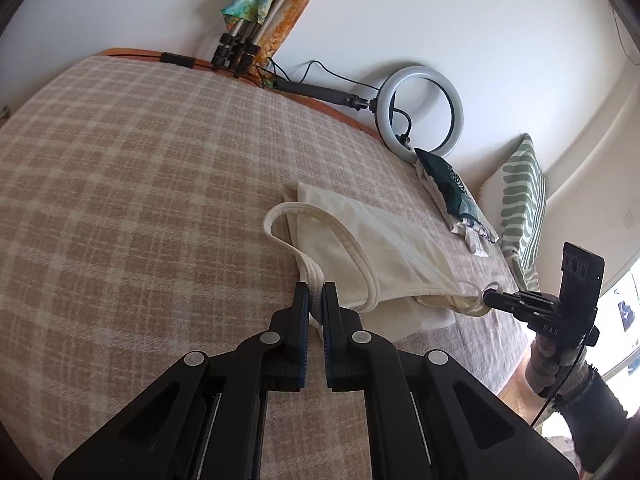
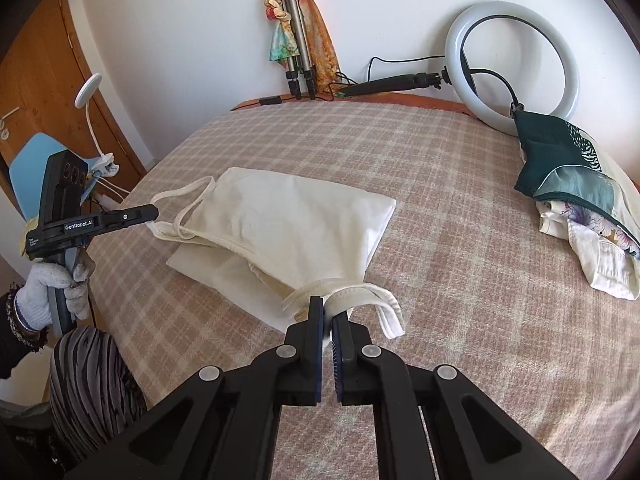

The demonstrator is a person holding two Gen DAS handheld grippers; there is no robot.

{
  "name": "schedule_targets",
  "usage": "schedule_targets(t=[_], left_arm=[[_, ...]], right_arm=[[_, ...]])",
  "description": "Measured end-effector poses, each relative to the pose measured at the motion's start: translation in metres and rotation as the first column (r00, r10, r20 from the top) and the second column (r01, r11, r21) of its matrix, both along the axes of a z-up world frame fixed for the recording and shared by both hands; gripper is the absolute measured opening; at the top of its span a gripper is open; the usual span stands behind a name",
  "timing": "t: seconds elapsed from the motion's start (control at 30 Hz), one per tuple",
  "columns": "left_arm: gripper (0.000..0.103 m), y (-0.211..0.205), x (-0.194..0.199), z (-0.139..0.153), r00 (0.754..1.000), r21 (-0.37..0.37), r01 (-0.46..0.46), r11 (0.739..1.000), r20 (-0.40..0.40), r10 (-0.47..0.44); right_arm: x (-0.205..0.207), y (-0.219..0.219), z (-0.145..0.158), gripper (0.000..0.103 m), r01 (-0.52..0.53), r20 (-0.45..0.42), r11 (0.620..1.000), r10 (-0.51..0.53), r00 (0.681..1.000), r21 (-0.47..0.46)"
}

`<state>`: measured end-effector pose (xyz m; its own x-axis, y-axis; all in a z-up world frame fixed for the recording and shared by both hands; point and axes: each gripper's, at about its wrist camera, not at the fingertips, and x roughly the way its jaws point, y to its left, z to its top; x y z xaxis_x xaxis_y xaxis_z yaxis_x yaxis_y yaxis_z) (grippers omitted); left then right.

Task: Fold small clothes

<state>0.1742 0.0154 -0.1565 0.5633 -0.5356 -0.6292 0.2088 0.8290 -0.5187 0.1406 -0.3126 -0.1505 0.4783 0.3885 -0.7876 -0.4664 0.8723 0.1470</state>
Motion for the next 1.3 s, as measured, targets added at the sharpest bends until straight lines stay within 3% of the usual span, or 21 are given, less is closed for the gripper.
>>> schedule_targets(t=[0.13, 0.27, 0.4, 0.57, 0.8, 0.97, 1.07, 1.2, 1.27, 1.3], left_arm=[[0.005, 0.005, -0.001, -0.008, 0.996, -0.005, 0.062, 0.998, -0.069, -0.062], [0.010, 0.004, -0.019, 0.007, 0.988, 0.052, 0.143, 0.988, -0.057, -0.140], [0.010, 0.008, -0.028, 0.040, 0.984, 0.014, 0.176, 0.984, 0.007, -0.176], [0.010, -0.018, 0.007, 0.066, 0.981, 0.075, 0.173, 0.982, 0.075, -0.179], [0.010, -0.078, 0.060, 0.026, 0.957, 0.136, 0.288, 0.948, -0.026, -0.288], [0.010, -0.082, 0.046, -0.016, 0.935, 0.160, 0.343, 0.926, -0.156, -0.319], [0.010, -0.064, 0.027, -0.023, 0.938, 0.099, 0.335, 0.937, -0.126, -0.322], [0.010, -0.043, 0.028, -0.004, 0.953, 0.051, 0.292, 0.955, -0.101, -0.285], [0.025, -0.031, 0.038, 0.005, 0.969, 0.015, 0.236, 0.972, -0.082, -0.234], [0.046, -0.025, 0.045, 0.008, 0.977, 0.001, 0.197, 0.980, -0.085, -0.196]], right_arm=[[-0.005, 0.000, -0.018, 0.004, 0.009, -0.037, 0.997, -0.011, 0.999, -0.073], [-0.010, -0.013, -0.019, 0.023, 0.016, -0.084, 0.996, -0.023, 0.996, -0.087], [-0.021, -0.030, 0.008, 0.024, 0.004, -0.057, 1.000, -0.004, 0.998, 0.000], [-0.005, -0.028, 0.037, 0.025, 0.007, -0.007, 0.996, -0.006, 1.000, 0.094], [0.049, 0.014, 0.005, 0.025, -0.008, -0.049, 0.997, 0.012, 0.999, 0.072], [0.052, 0.038, -0.034, 0.025, -0.079, -0.101, 0.995, 0.073, 0.992, -0.056], [0.046, 0.033, -0.044, 0.026, -0.099, -0.122, 0.992, 0.089, 0.989, -0.078], [0.050, 0.010, -0.036, 0.030, -0.073, -0.128, 0.997, 0.070, 0.989, -0.026], [0.057, -0.005, -0.028, 0.038, -0.024, -0.110, 0.999, 0.028, 0.994, 0.034], [0.061, -0.013, -0.025, 0.040, 0.007, -0.107, 0.998, 0.000, 0.994, 0.067]])
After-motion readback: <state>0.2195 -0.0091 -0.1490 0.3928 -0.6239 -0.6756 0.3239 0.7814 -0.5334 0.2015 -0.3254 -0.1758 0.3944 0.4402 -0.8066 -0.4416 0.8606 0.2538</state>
